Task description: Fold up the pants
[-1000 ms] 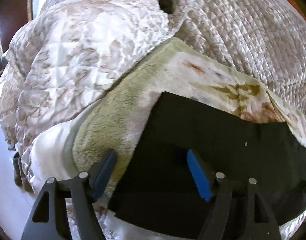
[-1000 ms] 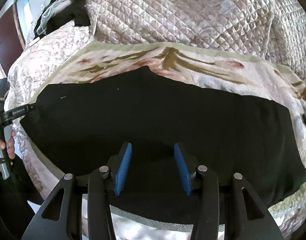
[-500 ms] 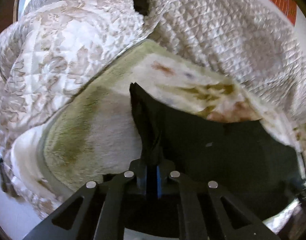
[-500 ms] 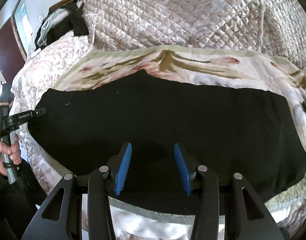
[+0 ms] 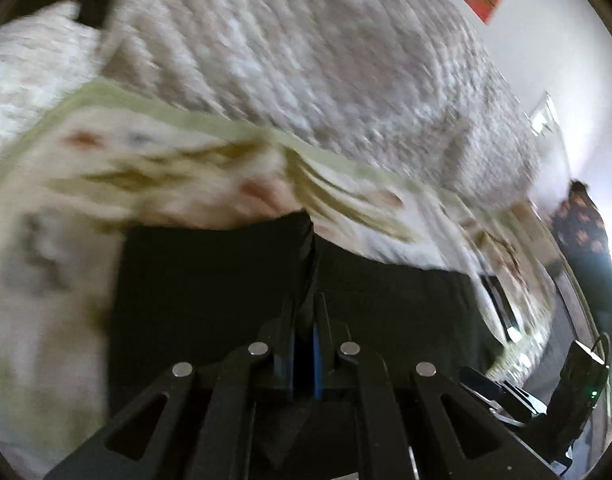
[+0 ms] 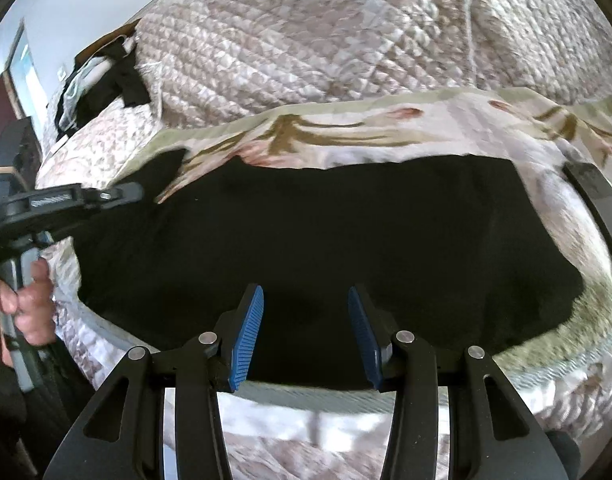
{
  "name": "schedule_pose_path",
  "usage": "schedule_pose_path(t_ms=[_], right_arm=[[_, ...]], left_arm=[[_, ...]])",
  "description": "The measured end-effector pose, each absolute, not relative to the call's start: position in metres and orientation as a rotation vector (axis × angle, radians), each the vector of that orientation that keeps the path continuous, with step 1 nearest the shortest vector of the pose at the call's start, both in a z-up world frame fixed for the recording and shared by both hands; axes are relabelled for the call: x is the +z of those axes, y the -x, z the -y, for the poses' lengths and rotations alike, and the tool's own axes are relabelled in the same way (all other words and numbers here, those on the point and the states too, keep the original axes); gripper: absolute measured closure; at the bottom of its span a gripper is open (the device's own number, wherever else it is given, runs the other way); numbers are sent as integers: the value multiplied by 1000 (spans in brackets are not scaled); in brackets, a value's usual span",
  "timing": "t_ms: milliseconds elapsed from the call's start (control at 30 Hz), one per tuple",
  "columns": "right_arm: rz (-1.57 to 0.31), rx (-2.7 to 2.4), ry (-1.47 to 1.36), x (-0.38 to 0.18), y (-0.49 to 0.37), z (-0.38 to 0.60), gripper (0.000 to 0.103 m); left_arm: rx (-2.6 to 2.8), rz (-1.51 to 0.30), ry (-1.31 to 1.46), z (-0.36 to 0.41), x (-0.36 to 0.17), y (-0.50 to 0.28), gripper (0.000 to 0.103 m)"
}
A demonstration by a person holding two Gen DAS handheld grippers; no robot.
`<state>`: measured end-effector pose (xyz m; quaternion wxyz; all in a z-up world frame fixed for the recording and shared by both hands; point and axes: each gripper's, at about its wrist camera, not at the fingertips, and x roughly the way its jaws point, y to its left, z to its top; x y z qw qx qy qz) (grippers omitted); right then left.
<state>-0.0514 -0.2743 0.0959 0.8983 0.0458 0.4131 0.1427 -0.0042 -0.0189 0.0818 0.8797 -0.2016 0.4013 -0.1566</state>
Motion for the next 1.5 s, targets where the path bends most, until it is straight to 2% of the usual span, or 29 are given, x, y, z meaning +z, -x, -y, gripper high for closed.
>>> schedule_pose_path(t_ms=[133,267,333,467,600,733,1000,1033,1100,1133,1367,1500], right_arm=[[-870,269,-117,94,55,290,58],[-873,270,-131,94,56,295,58],[-869,288,-138,96,56,294,58],[-871,357,-169,98,49,281,58],[-897,470,-236,95,37,262,58],[-960,543,-265,80,15,240,58],[-1019,589,-323,62,-28,214,58],[-1024,587,-329,61,-33,211,60],[-1031,572,-324,59,-41,205,79],[-1043,561,-329,57,-43,204,98],[-978,543,-351,77,-36,221,101],[-1047,501,-377,54,-44,230,100]], left_arm=[[-414,-942,407,67,53,-3,95],[-490,-959,423,75,55,9,94],[-526,-943,447,69,65,13,88],[-505,-847,462,35,88,23,67],[-330,-785,387,-7,98,21,66],[-221,-811,366,-39,88,15,66],[-159,-800,409,-66,69,8,66],[-156,-801,417,-68,67,8,66],[-152,-800,424,-68,65,7,66],[-152,-798,425,-68,64,8,66],[-147,-794,421,-70,61,10,66],[-172,-804,406,-67,62,13,66]])
